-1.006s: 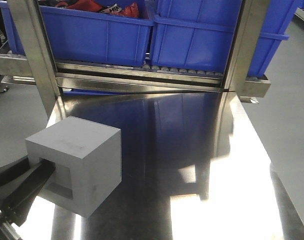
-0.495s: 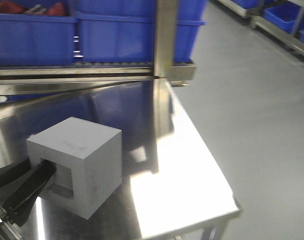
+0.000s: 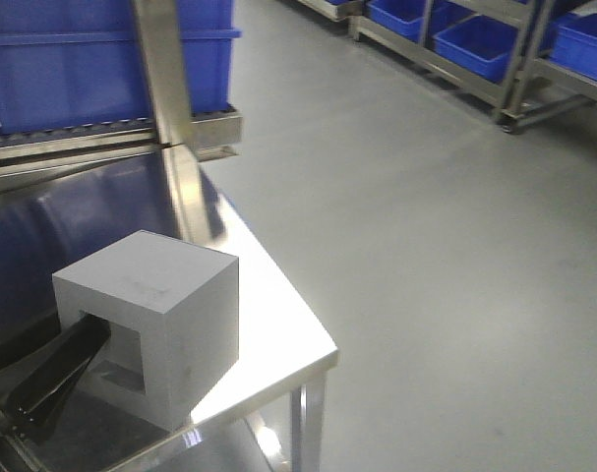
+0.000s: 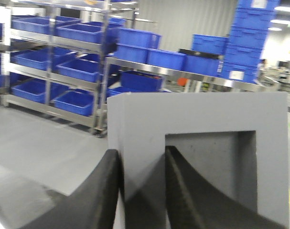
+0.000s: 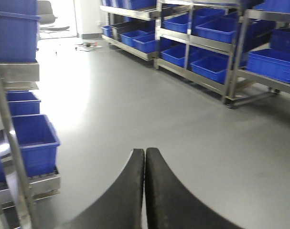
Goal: Sort gray base to blue bin
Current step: 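Drive away from the table holding the block in the left gripper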
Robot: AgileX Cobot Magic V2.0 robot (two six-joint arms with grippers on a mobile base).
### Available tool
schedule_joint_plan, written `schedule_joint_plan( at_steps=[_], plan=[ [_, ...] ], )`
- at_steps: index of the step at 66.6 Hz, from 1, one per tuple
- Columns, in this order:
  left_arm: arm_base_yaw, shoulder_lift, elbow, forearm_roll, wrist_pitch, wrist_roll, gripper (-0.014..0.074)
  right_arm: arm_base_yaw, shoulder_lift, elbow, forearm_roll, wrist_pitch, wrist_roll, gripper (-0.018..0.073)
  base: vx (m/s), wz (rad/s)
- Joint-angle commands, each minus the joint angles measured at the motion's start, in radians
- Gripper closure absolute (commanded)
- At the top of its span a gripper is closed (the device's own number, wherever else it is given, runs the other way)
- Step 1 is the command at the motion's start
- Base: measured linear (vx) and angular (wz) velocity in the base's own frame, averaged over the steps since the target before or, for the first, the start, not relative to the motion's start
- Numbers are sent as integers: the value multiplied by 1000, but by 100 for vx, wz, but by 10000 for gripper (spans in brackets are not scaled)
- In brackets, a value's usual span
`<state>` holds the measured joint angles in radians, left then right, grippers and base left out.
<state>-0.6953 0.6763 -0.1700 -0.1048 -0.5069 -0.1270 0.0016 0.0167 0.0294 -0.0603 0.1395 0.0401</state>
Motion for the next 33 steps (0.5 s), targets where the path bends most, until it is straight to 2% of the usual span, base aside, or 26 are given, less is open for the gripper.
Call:
schedule_joint_plan(
  at_steps=[1,33],
  plan=[
    [-6,-4,-27,-3,-112,-6,602,1,10,17,-7,-79,-7,568,-6,-47],
    [-6,-4,-27,-3,-112,-6,602,1,10,17,-7,-79,-7,568,-4,-56]
  ],
)
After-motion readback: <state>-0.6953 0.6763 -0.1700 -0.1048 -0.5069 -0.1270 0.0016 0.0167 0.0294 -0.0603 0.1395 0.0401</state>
